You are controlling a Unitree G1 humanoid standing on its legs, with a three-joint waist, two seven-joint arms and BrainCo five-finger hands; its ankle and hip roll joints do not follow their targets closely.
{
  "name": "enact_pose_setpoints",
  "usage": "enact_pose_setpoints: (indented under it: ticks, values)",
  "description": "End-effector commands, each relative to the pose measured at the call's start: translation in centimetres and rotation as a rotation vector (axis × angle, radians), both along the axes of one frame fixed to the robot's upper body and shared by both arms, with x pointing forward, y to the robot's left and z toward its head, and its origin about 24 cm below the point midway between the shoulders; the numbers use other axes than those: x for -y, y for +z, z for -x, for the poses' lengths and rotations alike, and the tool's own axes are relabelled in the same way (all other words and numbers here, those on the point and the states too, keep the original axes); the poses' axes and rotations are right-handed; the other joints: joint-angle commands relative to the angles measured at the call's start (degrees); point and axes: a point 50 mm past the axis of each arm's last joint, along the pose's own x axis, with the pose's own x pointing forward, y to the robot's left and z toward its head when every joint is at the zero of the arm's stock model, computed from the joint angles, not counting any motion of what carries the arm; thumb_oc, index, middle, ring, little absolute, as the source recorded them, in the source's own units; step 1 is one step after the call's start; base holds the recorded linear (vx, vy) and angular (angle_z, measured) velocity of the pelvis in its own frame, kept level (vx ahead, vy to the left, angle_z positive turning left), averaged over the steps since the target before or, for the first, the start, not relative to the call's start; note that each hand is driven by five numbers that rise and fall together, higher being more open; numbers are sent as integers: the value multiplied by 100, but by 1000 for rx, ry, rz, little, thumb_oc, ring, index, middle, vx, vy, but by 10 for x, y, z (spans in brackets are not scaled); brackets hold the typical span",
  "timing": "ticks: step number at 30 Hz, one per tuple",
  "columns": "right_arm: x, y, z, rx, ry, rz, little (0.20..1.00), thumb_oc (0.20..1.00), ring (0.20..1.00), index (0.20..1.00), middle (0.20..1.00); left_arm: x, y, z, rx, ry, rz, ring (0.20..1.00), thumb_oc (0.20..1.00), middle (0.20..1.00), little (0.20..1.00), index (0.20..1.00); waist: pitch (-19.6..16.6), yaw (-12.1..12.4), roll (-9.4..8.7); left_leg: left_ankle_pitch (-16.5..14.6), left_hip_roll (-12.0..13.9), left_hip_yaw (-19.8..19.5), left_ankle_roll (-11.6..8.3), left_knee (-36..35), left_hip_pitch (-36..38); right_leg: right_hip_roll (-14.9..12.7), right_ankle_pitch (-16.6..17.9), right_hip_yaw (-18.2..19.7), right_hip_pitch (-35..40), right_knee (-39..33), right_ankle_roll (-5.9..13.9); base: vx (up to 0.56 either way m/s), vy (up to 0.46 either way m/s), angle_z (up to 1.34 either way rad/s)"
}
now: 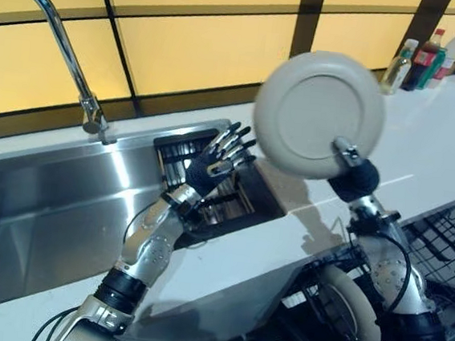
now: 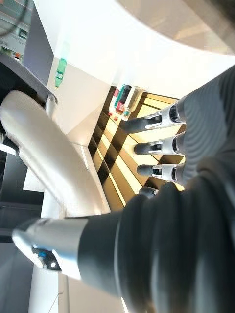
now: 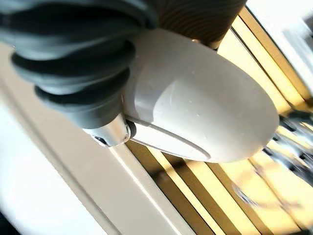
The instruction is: Pick up plates and place into dishwasher.
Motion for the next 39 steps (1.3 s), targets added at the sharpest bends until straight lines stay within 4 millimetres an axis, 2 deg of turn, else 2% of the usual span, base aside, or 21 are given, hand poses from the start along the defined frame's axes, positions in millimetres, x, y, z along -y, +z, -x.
enact_pose_setpoints:
  ticks: [1,5,7,12,15,18,21,24,27,31,39]
  values:
    - [31,10,3,87,-281,-41,200,200,200,200,200,12,50,-6,166,-47,32,1000,1000,1000,1000,1000,14,-231,-134,-44,-65,102,372,488,-495,-147,370,298,-76,135,490,-51,51,-21]
    - [43,-10,6,-20,-399,-65,200,200,200,200,200,31,64,-2,177,-136,62,1000,1000,1000,1000,1000,34,-413,-84,-73,-90,212,402,470,-442,-161,465,388,-139,145,552,-42,42,-19]
    - [48,-19,7,-58,-464,-51,200,200,200,200,200,47,67,4,169,-215,94,1000,1000,1000,1000,1000,55,-505,-72,-98,-111,261,426,465,-420,-173,540,424,-194,166,587,-37,30,-28]
    - [64,-22,7,-85,-608,22,200,200,200,200,200,84,67,22,144,-371,102,1000,1000,1000,1000,1000,110,-700,-91,-223,-115,404,481,520,-372,-184,650,510,-286,230,655,-26,12,-11]
    - [73,-21,9,-87,-694,62,200,200,200,200,200,95,63,29,114,-424,111,1000,1000,1000,1000,1000,127,-786,-104,-287,-114,487,513,561,-361,-194,691,563,-339,260,693,-23,-10,-17]
    - [81,-23,11,-103,-757,109,200,200,200,200,200,96,57,32,84,-433,123,1000,1000,1000,1000,1000,134,-837,-119,-357,-107,563,537,627,-364,-201,724,596,-400,299,716,-15,-19,-11]
    - [90,-25,13,-133,-785,104,200,200,200,200,200,93,38,34,-7,-411,127,1000,1000,1000,1000,1000,161,-894,-145,-506,-109,666,581,814,-371,-240,760,624,-487,333,723,-2,-18,-8]
    - [98,-22,16,-128,-819,67,200,200,200,200,200,90,21,39,-53,-398,100,1000,1000,1000,1000,1000,199,-868,-168,-607,-112,655,619,962,-422,-275,770,622,-505,304,713,-10,-24,-10]
    - [101,-22,17,-129,-835,27,200,200,200,200,200,93,12,46,-131,-433,157,1000,1000,1000,1000,1000,232,-848,-187,-651,-116,631,637,1050,-473,-297,810,602,-531,301,717,-37,-26,0]
    - [98,-28,16,-159,-868,11,200,200,200,200,200,109,4,55,-239,-506,256,1000,1000,1000,1000,1000,272,-871,-236,-670,-119,629,668,1050,-486,-318,909,591,-596,328,738,-42,-11,1]
    - [109,-37,13,-216,-939,-31,200,200,200,200,200,141,10,75,-318,-667,349,1000,1000,1000,1000,1000,281,-1012,-317,-724,-79,684,703,1009,-478,-370,998,611,-644,316,787,-5,-1,-1]
